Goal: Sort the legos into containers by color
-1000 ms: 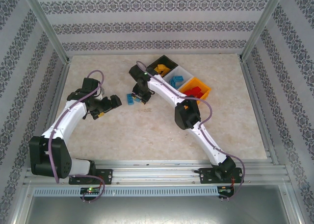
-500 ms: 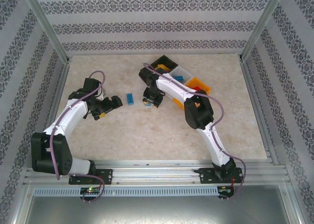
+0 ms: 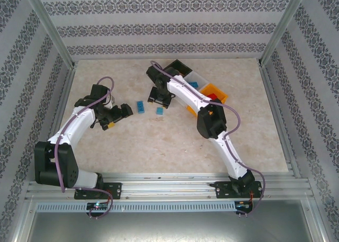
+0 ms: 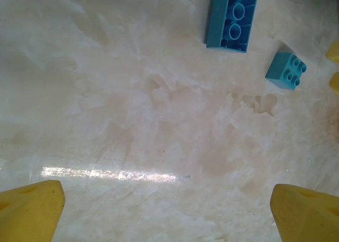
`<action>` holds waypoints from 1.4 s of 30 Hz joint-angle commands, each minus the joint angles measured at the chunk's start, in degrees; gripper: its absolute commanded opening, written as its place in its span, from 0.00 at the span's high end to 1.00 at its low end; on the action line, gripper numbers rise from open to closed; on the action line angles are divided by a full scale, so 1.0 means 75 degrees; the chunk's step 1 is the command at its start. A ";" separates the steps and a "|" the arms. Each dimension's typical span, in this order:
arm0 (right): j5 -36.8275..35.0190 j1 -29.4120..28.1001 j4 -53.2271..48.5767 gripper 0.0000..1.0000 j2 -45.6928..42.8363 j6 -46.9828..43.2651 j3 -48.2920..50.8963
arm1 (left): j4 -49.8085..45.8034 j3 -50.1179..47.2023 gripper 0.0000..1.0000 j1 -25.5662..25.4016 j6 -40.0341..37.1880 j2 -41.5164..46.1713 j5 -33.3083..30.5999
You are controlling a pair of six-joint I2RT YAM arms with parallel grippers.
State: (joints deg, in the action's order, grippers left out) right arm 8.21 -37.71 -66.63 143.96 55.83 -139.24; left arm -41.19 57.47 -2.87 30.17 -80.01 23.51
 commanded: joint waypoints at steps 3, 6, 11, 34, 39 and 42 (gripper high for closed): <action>-0.0079 0.0072 -0.0758 0.45 0.0478 -0.0325 -0.0379 | -0.0197 -0.0044 0.00 0.0066 -0.0132 0.0178 0.0018; -0.0289 0.0071 -0.0909 0.45 0.0462 -0.0475 -0.0277 | -0.0208 -0.0044 0.00 0.0070 -0.0133 0.0202 0.0029; -0.0298 0.0025 -0.0855 0.47 0.0501 -0.0589 -0.0079 | -0.0105 -0.0120 0.00 0.0084 -0.0057 0.0161 0.0090; -0.0338 0.0142 -0.0702 0.59 0.0980 -0.0724 -0.0290 | -0.0095 -0.0211 0.00 0.0107 -0.0074 0.0202 0.0140; -0.0472 0.0213 -0.0649 0.73 0.0736 -0.0775 -0.0250 | -0.0098 -0.0197 0.00 0.0102 -0.0132 0.0103 0.0140; -0.0575 0.0294 -0.0657 0.74 0.0290 -0.0892 -0.0015 | -0.0108 -0.0146 0.00 0.0101 -0.0234 0.0001 0.0130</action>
State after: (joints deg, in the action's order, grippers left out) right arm 6.42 -36.71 -70.89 150.04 50.50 -140.73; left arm -41.17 56.14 -2.87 30.13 -79.42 23.94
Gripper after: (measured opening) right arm 0.299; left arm 0.999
